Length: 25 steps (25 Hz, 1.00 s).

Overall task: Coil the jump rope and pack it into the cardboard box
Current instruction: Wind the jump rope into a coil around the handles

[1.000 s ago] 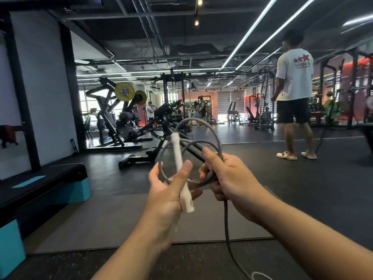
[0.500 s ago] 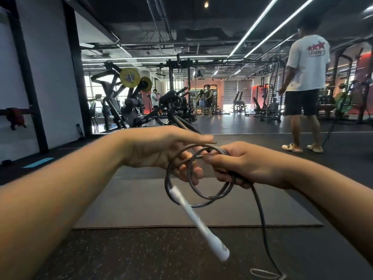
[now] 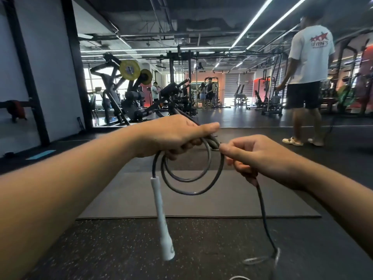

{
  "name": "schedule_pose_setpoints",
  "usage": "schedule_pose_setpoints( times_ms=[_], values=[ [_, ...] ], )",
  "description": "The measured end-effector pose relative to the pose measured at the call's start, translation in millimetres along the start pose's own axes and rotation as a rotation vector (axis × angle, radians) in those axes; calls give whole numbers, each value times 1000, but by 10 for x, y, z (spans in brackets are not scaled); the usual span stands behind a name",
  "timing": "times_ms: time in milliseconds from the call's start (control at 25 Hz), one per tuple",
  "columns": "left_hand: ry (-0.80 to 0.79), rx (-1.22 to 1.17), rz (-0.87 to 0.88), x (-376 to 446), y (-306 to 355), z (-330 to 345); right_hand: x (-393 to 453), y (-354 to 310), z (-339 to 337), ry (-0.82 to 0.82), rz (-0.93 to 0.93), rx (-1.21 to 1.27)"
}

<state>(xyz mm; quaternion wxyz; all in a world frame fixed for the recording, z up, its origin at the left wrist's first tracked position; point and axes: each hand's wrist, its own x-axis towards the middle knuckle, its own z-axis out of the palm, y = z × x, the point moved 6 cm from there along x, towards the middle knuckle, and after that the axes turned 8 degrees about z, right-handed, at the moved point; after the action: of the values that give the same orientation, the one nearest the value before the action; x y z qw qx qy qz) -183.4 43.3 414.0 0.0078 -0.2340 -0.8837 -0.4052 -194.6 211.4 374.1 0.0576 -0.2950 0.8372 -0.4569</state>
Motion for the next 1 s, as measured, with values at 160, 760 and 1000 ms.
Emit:
schedule_pose_setpoints(
  times_ms=[160,760,1000],
  values=[
    [429,-687,91,-54,-207,-254,-61,304,-91,170,12,206],
    [1233,-1421,2,-149,-535,396,235,85,671,182,-145,681],
    [1017,-1161,-210,-218,-840,865,232,-71,555,162,12,416]
  ],
)
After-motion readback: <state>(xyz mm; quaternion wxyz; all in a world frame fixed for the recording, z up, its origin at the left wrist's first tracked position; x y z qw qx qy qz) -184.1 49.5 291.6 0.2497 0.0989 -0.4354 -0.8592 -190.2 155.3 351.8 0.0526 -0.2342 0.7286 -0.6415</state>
